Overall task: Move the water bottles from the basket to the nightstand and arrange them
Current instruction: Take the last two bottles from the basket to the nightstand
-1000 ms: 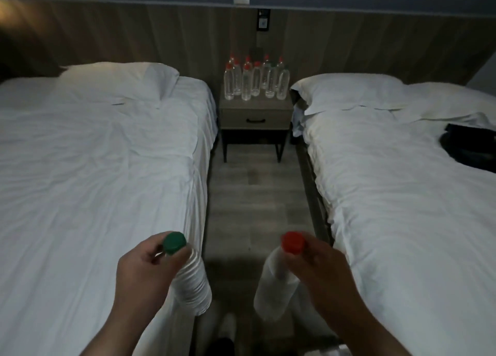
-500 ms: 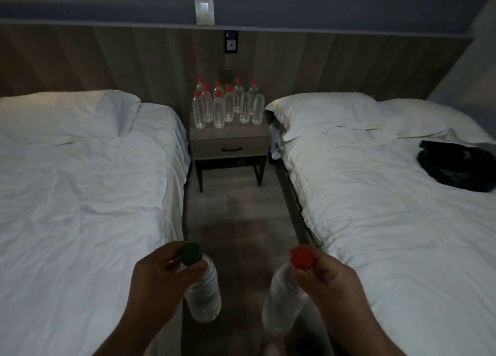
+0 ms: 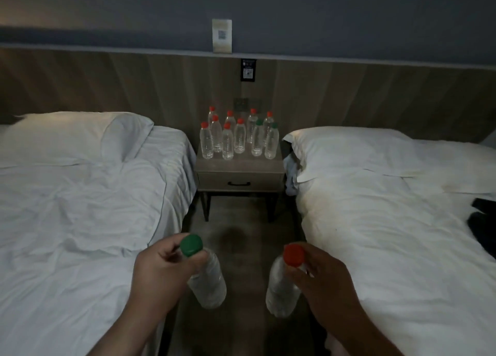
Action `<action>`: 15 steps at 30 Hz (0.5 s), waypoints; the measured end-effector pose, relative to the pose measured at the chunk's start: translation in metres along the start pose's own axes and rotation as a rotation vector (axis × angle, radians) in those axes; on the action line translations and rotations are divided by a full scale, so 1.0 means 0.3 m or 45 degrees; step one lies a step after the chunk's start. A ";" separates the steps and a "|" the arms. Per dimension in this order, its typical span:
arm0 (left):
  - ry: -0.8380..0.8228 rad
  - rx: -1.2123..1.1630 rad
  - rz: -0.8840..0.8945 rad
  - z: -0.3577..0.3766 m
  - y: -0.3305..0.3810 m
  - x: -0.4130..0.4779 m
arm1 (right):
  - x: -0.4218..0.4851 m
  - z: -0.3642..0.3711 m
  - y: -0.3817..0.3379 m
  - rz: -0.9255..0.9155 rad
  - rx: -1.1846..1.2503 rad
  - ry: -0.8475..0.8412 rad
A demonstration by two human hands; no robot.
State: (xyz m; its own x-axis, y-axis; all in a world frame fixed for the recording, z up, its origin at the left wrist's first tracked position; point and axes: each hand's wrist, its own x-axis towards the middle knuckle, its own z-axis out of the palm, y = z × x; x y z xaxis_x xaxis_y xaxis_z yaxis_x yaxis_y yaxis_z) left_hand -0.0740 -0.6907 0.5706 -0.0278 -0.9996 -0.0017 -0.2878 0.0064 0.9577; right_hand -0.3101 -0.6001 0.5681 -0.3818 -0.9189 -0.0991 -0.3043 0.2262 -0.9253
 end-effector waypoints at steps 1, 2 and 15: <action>0.013 -0.002 0.001 0.017 0.012 0.027 | 0.048 -0.012 -0.010 -0.008 0.001 -0.031; 0.022 -0.008 0.001 0.031 0.020 0.054 | 0.092 -0.021 -0.022 -0.014 -0.001 -0.070; -0.135 0.010 -0.029 0.242 -0.063 0.679 | 0.788 0.004 -0.006 0.123 -0.109 -0.136</action>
State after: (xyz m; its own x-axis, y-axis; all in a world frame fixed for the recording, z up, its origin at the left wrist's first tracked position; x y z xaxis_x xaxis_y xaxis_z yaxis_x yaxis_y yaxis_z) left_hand -0.1437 -0.8926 0.5312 -0.1218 -0.9910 -0.0546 -0.2972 -0.0160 0.9547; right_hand -0.3987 -0.8182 0.5458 -0.3193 -0.9197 -0.2285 -0.3455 0.3375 -0.8757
